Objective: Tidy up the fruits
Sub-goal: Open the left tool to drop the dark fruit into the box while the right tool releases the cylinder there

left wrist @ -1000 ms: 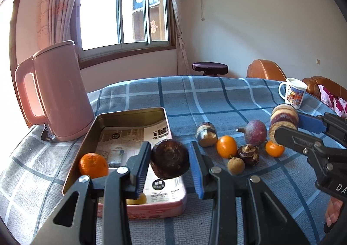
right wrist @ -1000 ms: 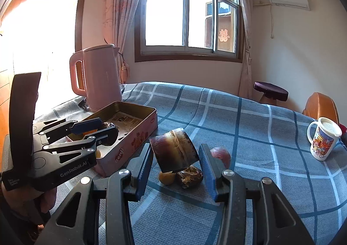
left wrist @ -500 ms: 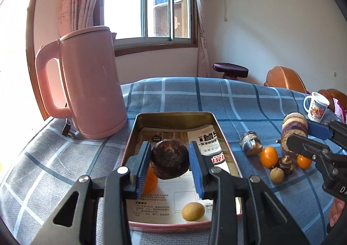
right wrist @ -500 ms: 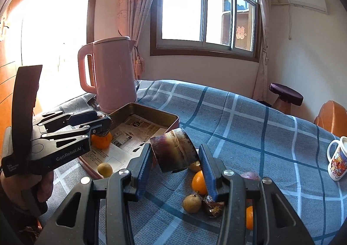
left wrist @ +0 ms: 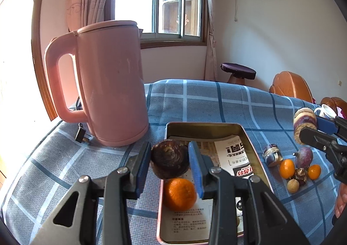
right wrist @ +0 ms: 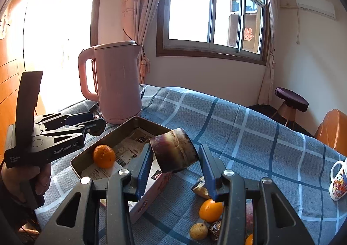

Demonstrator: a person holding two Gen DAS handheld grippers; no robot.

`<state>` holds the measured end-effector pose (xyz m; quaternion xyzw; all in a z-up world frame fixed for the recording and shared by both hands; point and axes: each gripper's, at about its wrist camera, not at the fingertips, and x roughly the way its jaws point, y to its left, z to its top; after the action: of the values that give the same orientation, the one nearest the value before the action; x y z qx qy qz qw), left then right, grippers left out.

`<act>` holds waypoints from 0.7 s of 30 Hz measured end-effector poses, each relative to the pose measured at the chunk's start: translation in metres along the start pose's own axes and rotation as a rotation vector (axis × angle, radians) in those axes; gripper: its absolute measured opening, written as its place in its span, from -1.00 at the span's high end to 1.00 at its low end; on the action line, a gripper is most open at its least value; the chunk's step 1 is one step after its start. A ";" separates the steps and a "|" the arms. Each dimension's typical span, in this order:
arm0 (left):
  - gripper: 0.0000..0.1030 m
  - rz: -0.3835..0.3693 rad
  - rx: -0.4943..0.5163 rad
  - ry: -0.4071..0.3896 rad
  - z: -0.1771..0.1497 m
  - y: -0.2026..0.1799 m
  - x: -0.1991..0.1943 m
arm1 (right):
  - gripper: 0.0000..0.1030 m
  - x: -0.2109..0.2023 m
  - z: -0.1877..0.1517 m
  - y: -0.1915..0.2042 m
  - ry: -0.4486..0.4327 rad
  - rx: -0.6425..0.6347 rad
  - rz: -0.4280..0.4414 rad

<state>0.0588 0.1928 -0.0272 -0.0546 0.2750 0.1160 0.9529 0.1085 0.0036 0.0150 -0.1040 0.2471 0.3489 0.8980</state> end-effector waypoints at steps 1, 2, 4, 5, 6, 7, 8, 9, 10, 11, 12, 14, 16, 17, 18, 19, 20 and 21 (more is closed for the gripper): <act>0.29 -0.014 0.000 0.008 0.001 -0.001 0.002 | 0.12 0.006 0.002 0.001 0.011 0.003 0.013; 0.29 -0.024 0.002 0.013 0.003 -0.002 0.005 | 0.12 0.013 0.003 0.003 0.027 0.009 0.028; 0.29 -0.024 0.018 0.017 0.005 -0.006 0.009 | 0.12 0.026 0.002 0.006 0.053 0.013 0.043; 0.29 -0.025 0.025 0.019 0.005 -0.008 0.011 | 0.12 0.033 0.001 0.008 0.067 0.012 0.046; 0.29 -0.030 0.029 0.023 0.005 -0.010 0.014 | 0.12 0.038 -0.001 0.009 0.080 0.013 0.050; 0.28 -0.036 0.032 0.030 0.006 -0.011 0.017 | 0.12 0.043 -0.003 0.010 0.092 0.014 0.056; 0.28 -0.041 0.032 0.042 0.007 -0.012 0.021 | 0.12 0.048 -0.004 0.012 0.103 0.016 0.060; 0.29 -0.048 0.033 0.053 0.007 -0.013 0.024 | 0.11 0.052 -0.006 0.013 0.115 0.017 0.063; 0.29 -0.055 0.038 0.061 0.007 -0.014 0.028 | 0.11 0.056 -0.009 0.014 0.124 0.016 0.066; 0.28 -0.059 0.042 0.069 0.006 -0.016 0.030 | 0.11 0.059 -0.011 0.016 0.134 0.014 0.067; 0.28 -0.064 0.045 0.077 0.005 -0.017 0.032 | 0.11 0.062 -0.013 0.017 0.143 0.014 0.072; 0.28 -0.069 0.050 0.088 0.004 -0.019 0.036 | 0.11 0.066 -0.015 0.018 0.157 0.014 0.075; 0.28 -0.073 0.052 0.100 0.003 -0.021 0.040 | 0.11 0.071 -0.018 0.021 0.169 0.014 0.081; 0.28 -0.073 0.054 0.104 0.003 -0.022 0.041 | 0.11 0.072 -0.019 0.022 0.174 0.014 0.081; 0.28 -0.072 0.058 0.110 0.002 -0.023 0.044 | 0.11 0.074 -0.020 0.022 0.178 0.014 0.082; 0.28 -0.069 0.059 0.116 0.002 -0.023 0.046 | 0.11 0.075 -0.020 0.023 0.178 0.012 0.082; 0.28 -0.065 0.060 0.121 0.001 -0.023 0.048 | 0.11 0.075 -0.020 0.024 0.177 0.008 0.081; 0.28 -0.059 0.062 0.125 0.000 -0.023 0.049 | 0.11 0.076 -0.019 0.024 0.178 0.011 0.087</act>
<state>0.1053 0.1798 -0.0524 -0.0401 0.3355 0.0755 0.9382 0.1329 0.0580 -0.0408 -0.1189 0.3320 0.3756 0.8571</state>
